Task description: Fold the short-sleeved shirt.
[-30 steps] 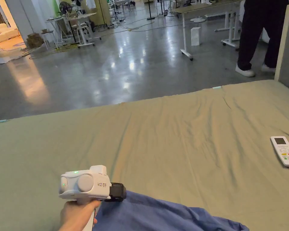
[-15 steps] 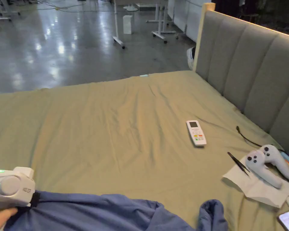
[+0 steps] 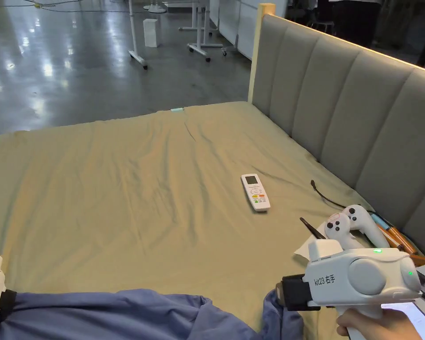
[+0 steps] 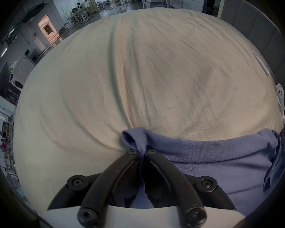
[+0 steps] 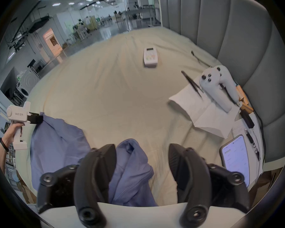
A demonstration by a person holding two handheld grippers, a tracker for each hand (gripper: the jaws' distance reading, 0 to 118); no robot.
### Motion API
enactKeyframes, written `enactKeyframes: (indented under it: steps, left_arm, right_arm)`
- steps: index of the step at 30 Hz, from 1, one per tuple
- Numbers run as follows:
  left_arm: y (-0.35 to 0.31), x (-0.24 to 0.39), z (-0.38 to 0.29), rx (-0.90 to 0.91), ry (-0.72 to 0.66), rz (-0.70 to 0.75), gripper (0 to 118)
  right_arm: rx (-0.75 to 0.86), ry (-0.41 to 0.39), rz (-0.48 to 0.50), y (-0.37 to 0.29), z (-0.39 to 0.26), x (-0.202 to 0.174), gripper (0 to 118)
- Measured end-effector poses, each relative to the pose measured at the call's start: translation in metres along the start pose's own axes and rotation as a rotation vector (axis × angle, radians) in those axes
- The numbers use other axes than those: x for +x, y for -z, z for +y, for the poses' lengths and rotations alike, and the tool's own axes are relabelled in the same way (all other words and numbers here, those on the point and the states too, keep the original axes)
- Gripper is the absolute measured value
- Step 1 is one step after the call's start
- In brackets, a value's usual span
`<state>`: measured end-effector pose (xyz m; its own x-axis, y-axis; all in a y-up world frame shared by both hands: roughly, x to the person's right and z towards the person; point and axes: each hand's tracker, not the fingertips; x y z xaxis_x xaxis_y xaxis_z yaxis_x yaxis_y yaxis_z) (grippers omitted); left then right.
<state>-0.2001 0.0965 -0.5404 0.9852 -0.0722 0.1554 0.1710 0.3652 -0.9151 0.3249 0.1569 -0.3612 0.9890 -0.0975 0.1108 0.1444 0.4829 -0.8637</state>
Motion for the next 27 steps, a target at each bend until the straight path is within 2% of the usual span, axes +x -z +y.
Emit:
enactKeyframes:
  steps: [2,5,6,8,12,13,16,20,21,24,25,27]
  left_arm:
    - [0.004,-0.014,-0.001,0.012,-0.005,-0.017,5]
    - [0.008,-0.019,-0.002,0.027,-0.014,-0.032,5]
    - [0.009,-0.02,-0.001,0.029,-0.014,-0.033,5]
    - [0.01,-0.022,0.0,0.038,-0.015,-0.031,5]
    - [-0.011,-0.03,-0.014,0.124,-0.105,-0.074,5]
    - [-0.025,-0.033,-0.024,0.171,-0.16,-0.101,5]
    - [-0.083,-0.058,-0.053,0.287,-0.245,-0.205,4]
    - [-0.204,-0.09,-0.103,0.436,-0.283,-0.243,3]
    - [-0.228,-0.099,-0.113,0.48,-0.286,-0.248,3]
    - [-0.323,-0.118,-0.145,0.612,-0.239,-0.208,3]
    - [-0.351,-0.119,-0.155,0.652,-0.239,-0.195,3]
    - [-0.409,-0.129,-0.173,0.726,-0.263,-0.208,3]
  right_arm:
    - [-0.053,0.003,0.004,0.01,-0.003,0.002,43]
    - [-0.108,0.055,0.078,0.026,-0.006,0.01,43]
    - [-0.12,0.066,0.073,0.032,-0.007,0.013,37]
    - [-0.11,0.046,0.079,0.04,-0.008,0.018,7]
    - [-0.081,0.06,0.134,0.028,-0.011,0.029,5]
    - [-0.043,0.065,0.131,0.018,-0.012,0.032,5]
    - [0.09,0.061,0.202,-0.024,-0.01,0.04,5]
    - [0.266,-0.014,0.207,-0.104,0.002,0.041,5]
    - [0.304,0.0,0.205,-0.135,-0.012,0.025,5]
    - [0.441,-0.07,0.194,-0.204,-0.013,0.009,5]
    - [0.496,-0.044,0.143,-0.226,-0.007,0.01,5]
    - [0.564,-0.045,0.138,-0.266,0.004,0.006,5]
